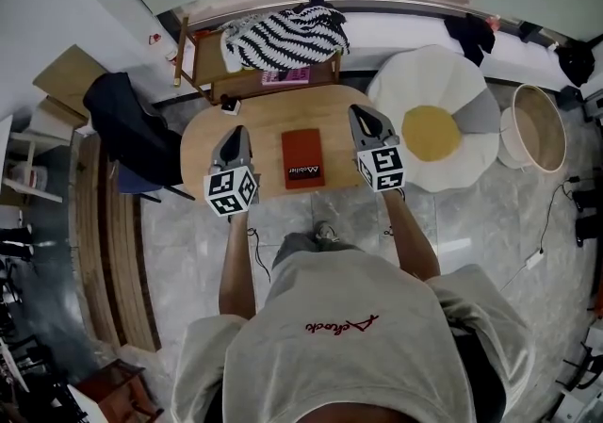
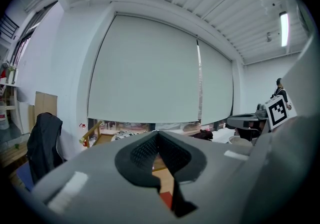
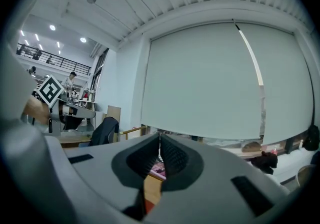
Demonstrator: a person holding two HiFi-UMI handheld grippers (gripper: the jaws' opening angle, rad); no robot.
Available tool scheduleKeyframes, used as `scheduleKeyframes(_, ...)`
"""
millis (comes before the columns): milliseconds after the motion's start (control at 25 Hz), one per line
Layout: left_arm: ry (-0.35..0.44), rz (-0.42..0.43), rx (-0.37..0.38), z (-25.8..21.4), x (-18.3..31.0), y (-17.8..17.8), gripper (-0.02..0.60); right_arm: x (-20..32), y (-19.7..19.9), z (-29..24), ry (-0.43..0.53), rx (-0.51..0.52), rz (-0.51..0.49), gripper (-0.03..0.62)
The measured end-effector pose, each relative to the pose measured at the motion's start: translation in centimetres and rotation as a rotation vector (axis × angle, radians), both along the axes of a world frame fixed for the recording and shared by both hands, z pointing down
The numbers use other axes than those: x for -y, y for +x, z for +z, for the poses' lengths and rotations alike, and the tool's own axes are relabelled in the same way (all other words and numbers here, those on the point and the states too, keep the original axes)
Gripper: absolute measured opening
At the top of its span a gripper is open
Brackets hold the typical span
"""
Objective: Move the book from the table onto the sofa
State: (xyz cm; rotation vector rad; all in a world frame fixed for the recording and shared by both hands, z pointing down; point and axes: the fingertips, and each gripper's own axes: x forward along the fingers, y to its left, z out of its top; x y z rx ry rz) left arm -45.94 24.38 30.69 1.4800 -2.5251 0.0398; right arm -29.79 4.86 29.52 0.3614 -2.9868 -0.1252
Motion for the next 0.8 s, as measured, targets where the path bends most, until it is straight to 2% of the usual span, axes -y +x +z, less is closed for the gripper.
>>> scheduleKeyframes(320,-0.035,0.014,-0.018,1.7,0.0,-1.4,0.009,0.1,-1.2,1.5,-0.013,-0.038,-0.003,0.009)
scheduleKeyframes(800,-0.127,0.010,-0.100,9.3,-1.4,-3.1,0.009,-0.8,-5.0,7.1,-0.045,-0.124,-0.043,0.009)
